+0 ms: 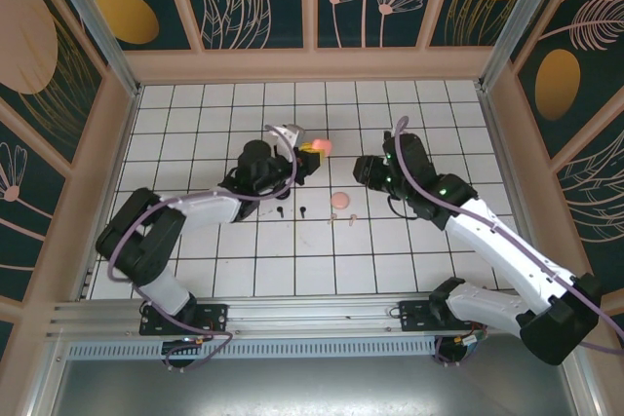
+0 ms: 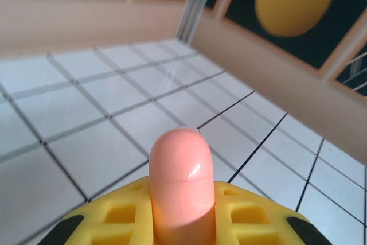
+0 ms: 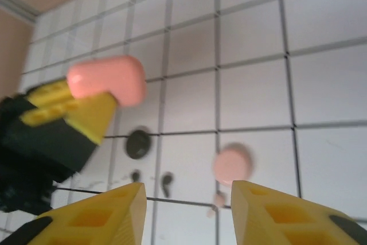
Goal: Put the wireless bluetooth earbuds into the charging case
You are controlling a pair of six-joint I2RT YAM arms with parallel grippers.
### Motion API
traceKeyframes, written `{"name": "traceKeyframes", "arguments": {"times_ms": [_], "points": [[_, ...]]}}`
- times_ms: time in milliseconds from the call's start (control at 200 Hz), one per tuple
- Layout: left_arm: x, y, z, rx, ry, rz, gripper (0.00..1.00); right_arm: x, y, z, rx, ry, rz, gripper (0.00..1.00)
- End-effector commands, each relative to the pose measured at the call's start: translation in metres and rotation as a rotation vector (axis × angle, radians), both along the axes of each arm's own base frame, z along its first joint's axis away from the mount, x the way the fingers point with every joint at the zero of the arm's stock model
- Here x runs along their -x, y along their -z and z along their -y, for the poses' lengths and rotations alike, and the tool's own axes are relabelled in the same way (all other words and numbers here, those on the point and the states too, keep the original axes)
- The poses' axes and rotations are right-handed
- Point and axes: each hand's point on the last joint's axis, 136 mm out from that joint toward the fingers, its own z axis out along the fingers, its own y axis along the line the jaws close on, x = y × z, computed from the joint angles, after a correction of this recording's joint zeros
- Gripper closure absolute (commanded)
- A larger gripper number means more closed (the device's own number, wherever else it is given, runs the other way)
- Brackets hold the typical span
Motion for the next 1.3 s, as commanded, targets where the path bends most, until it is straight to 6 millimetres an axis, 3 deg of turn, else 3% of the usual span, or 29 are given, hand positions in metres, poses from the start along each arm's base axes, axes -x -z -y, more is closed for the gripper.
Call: {"name": "traceKeyframes", "arguments": {"times_ms": [0, 130, 155, 260, 405, 656, 896, 981, 1091, 1291], "points": [[-0.016, 0.049, 0.002, -0.028, -0.082, -0.254, 1.0, -0.007, -0.01, 0.013, -0.034, 0.092, 0.073, 0.49], [-0.025, 0.079, 0.009, -0.03, -0.112, -0.385, 1.0, -0.004, 0.0, 0.017, -0.018, 0.097, 0.061, 0.43], [-0.032, 0.074, 0.014, -0.02, -0.115, -0.385, 1.0, -0.004, 0.002, 0.018, -0.013, 0.099, 0.057, 0.42], [-0.04, 0.089, 0.018, -0.033, -0.134, -0.444, 1.0, -0.003, 0.009, 0.018, 0.002, 0.093, 0.044, 0.38], [-0.049, 0.106, 0.022, -0.046, -0.151, -0.486, 0.93, -0.001, 0.017, 0.018, 0.018, 0.078, 0.029, 0.35], [-0.058, 0.135, 0.02, -0.087, -0.151, -0.562, 0.75, 0.002, 0.02, 0.02, 0.033, 0.057, 0.011, 0.34], [-0.067, 0.134, -0.001, -0.145, -0.177, -0.571, 0.48, 0.004, 0.019, 0.019, 0.037, 0.037, -0.014, 0.26], [-0.068, 0.129, -0.007, -0.15, -0.181, -0.565, 0.38, 0.005, 0.023, 0.019, 0.055, 0.03, -0.037, 0.25], [-0.072, 0.11, -0.01, -0.138, -0.173, -0.524, 0.36, 0.005, 0.03, 0.019, 0.088, 0.023, -0.065, 0.25], [-0.078, 0.03, -0.014, -0.056, -0.171, -0.352, 0.36, 0.003, 0.061, 0.013, 0.143, 0.005, -0.158, 0.25]]}}
